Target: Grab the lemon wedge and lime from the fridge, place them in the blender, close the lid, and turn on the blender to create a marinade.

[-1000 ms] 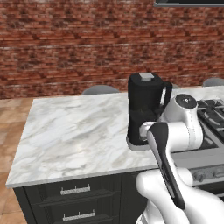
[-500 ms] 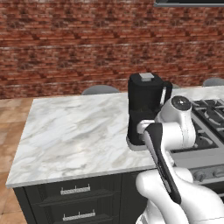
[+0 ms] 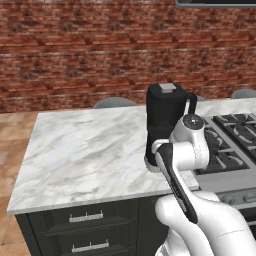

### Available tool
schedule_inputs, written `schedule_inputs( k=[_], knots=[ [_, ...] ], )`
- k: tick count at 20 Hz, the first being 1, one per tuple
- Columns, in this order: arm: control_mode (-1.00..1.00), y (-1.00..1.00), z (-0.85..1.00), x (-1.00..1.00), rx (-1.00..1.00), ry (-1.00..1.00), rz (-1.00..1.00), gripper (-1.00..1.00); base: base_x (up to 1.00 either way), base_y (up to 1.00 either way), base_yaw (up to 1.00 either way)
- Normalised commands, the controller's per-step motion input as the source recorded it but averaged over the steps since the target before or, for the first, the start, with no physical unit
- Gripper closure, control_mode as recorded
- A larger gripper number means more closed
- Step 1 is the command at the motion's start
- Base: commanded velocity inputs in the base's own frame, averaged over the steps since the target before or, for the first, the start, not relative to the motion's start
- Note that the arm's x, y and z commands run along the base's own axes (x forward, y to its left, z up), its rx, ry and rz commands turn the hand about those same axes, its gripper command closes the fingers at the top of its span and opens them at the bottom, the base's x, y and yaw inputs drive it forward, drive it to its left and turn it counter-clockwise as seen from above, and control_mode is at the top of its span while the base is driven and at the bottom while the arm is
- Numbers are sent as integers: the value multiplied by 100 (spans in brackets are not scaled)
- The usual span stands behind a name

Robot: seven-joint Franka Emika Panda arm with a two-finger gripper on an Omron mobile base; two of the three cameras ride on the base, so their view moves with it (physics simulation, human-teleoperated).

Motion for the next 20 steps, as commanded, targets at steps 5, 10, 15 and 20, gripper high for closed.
schedule_inputs(
  k=[5,10,15,20],
  knots=[
    [-100,-5,-34,43,-4,0,0,100,0,0,0],
    [-100,-11,-9,37,0,-2,0,100,0,0,0],
    [-100,-21,0,24,0,0,0,100,0,0,0],
    [-100,-7,0,0,0,0,0,100,0,0,0]
  ],
)
